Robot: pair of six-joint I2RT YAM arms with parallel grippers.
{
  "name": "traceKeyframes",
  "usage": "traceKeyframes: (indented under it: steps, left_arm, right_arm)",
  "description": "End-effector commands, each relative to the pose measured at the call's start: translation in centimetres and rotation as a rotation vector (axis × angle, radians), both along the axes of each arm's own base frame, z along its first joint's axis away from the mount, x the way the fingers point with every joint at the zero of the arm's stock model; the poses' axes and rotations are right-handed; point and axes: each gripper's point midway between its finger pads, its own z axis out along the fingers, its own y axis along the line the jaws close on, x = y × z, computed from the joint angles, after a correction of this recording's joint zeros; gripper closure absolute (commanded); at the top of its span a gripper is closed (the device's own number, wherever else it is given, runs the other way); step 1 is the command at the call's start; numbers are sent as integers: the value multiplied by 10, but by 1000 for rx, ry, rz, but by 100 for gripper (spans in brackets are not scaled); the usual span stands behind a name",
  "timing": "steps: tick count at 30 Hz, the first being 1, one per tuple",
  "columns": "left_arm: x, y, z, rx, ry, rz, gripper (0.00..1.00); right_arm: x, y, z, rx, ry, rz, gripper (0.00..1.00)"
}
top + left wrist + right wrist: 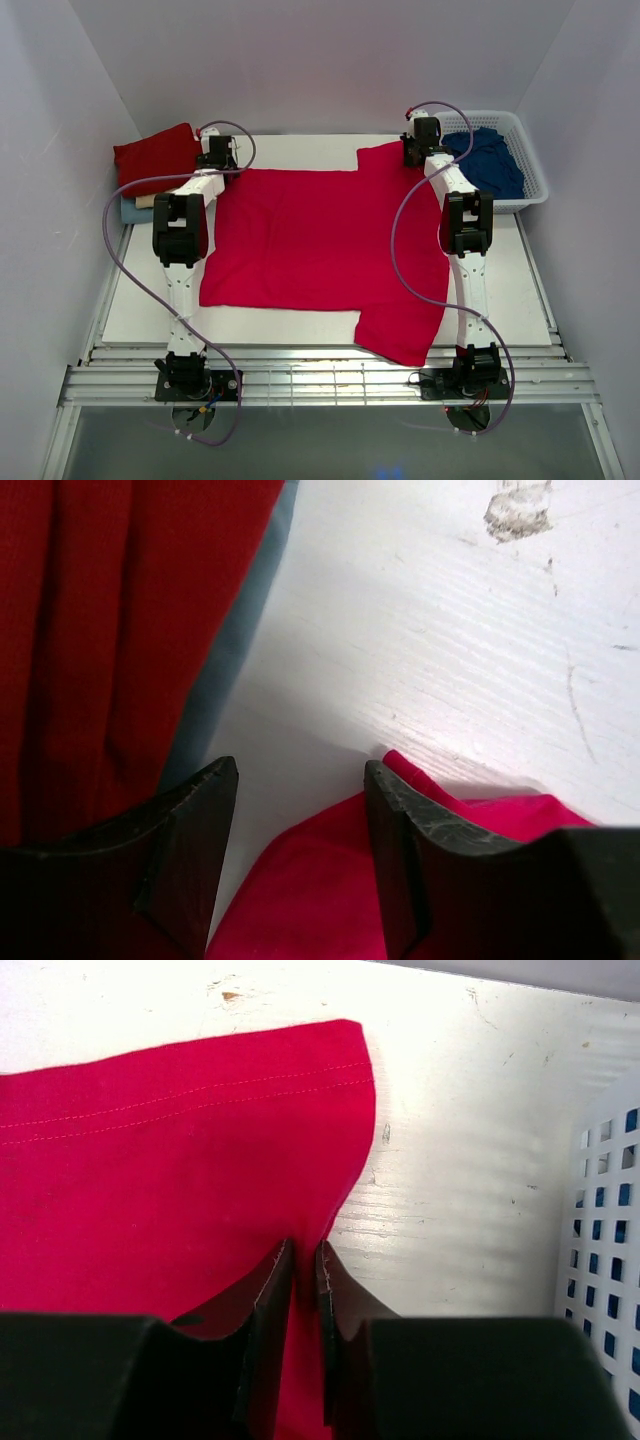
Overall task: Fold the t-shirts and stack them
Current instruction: Fold the tshirt
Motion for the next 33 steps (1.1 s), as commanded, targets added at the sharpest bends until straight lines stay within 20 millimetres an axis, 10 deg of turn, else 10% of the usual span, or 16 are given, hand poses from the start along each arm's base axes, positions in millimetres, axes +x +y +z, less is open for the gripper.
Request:
traceKeyframes:
  steps: [1, 12, 33]
  left_arm:
    - [9, 5, 64, -34, -145, 36, 37]
    - [23, 13, 115, -5, -324, 74, 39]
    - [35, -9, 55, -65, -180, -40, 46]
  right_arm:
    - [-13, -14, -12, -40, 61, -13, 80]
    - [-14, -13, -12, -40, 63, -8, 81]
    - [-17, -14, -16, -49, 75, -7, 82]
